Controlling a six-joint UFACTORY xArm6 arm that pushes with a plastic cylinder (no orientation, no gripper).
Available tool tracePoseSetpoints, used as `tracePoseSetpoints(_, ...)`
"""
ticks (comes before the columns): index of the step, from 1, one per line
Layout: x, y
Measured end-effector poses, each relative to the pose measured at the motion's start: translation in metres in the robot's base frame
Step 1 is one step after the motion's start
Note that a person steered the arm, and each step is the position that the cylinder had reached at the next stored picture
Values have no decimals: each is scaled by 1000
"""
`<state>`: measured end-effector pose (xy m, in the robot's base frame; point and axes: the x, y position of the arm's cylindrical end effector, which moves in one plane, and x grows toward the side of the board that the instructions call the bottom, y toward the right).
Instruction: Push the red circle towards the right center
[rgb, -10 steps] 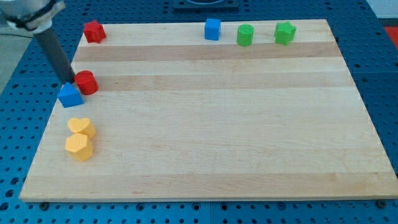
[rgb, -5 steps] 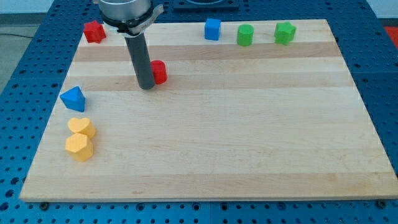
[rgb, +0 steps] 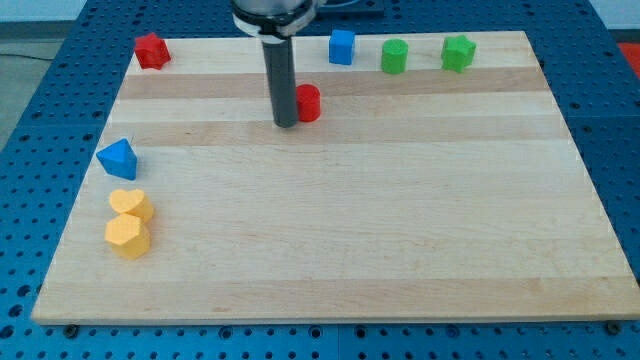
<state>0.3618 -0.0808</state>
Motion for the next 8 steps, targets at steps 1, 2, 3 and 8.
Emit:
tracePoseSetpoints(1, -19, -14)
tracePoseSetpoints(2, -40, 22)
tracePoseSetpoints(3, -30, 118)
tracePoseSetpoints(8, 47, 11)
